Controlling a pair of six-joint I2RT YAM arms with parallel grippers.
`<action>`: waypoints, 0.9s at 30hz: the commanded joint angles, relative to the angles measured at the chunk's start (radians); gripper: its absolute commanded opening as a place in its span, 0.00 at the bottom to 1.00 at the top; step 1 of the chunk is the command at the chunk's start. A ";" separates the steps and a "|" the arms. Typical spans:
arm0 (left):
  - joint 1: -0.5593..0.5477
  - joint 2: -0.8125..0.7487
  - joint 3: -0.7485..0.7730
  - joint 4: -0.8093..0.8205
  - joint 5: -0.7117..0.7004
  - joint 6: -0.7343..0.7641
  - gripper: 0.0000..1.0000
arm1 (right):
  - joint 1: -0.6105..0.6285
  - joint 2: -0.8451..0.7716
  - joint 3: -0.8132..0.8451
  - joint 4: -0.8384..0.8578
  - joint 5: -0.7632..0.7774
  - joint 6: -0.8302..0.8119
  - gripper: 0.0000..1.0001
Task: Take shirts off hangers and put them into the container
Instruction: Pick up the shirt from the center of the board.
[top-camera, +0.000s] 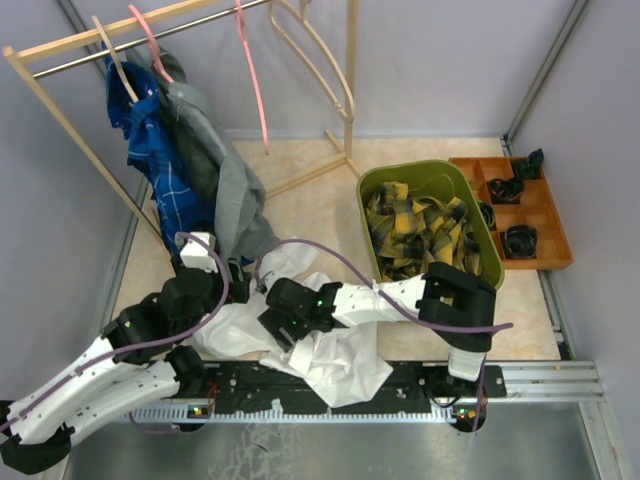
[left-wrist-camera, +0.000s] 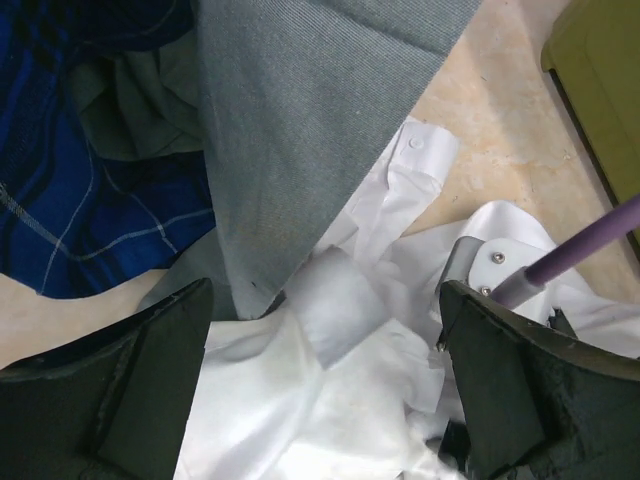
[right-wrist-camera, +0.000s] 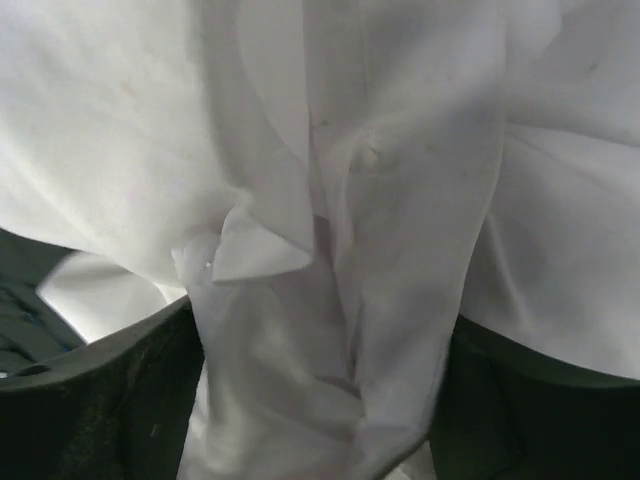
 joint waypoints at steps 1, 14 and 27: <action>0.003 -0.005 0.031 -0.012 -0.019 -0.008 0.99 | 0.014 -0.041 0.000 -0.093 0.154 0.018 0.61; 0.003 -0.005 0.031 -0.012 -0.017 -0.009 0.99 | 0.015 -0.850 -0.259 0.190 0.248 -0.107 0.00; 0.004 0.027 0.033 -0.003 0.000 0.002 0.99 | 0.014 -0.949 -0.362 -0.184 0.134 -0.023 0.19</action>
